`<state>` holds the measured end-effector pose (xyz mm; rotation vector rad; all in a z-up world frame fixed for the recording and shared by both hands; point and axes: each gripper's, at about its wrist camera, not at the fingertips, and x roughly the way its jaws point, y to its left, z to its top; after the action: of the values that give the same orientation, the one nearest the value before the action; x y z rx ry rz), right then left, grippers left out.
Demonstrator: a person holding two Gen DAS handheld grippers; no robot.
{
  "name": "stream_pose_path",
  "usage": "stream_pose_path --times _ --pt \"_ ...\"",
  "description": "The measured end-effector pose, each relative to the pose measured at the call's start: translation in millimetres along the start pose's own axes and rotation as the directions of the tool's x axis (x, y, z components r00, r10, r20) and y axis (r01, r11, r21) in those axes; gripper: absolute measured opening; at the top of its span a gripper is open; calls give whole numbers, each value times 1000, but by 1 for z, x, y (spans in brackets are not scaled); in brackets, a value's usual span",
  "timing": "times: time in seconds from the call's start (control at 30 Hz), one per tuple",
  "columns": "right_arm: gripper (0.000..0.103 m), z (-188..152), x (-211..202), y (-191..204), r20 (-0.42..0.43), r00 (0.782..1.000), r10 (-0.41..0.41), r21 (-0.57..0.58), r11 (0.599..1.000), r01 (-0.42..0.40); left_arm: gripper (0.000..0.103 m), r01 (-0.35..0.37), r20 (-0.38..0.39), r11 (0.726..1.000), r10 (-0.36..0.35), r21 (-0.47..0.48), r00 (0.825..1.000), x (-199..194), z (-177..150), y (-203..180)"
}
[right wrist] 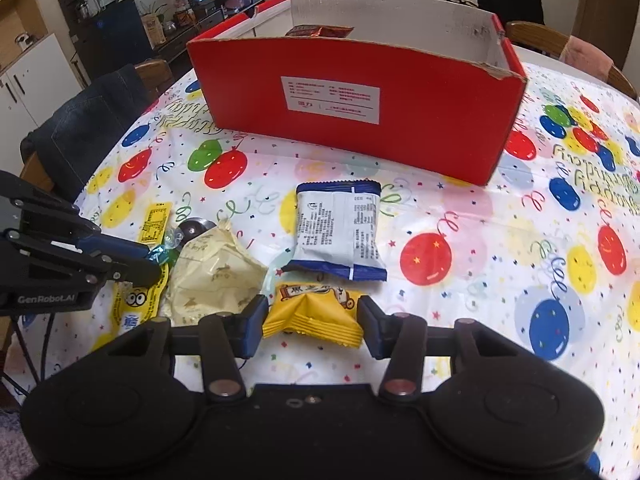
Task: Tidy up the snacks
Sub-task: 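Grasp the blue mint roll with the left tool while the right tool grasps the yellow snack, then carry the mint roll and yellow snack into the red box and open both tools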
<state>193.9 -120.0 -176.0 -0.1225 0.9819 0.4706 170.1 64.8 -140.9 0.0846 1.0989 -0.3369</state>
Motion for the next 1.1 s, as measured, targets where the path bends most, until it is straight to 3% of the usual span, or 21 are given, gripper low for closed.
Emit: stream_pose_path --times 0.6,1.1 --pt "44 6 -48 -1 85 996 -3 56 998 -2 12 36 52 992 -30 -117 998 -33 1 19" --pt "44 64 -87 -15 216 976 -15 53 999 4 12 40 126 983 -17 -180 992 -68 48 25"
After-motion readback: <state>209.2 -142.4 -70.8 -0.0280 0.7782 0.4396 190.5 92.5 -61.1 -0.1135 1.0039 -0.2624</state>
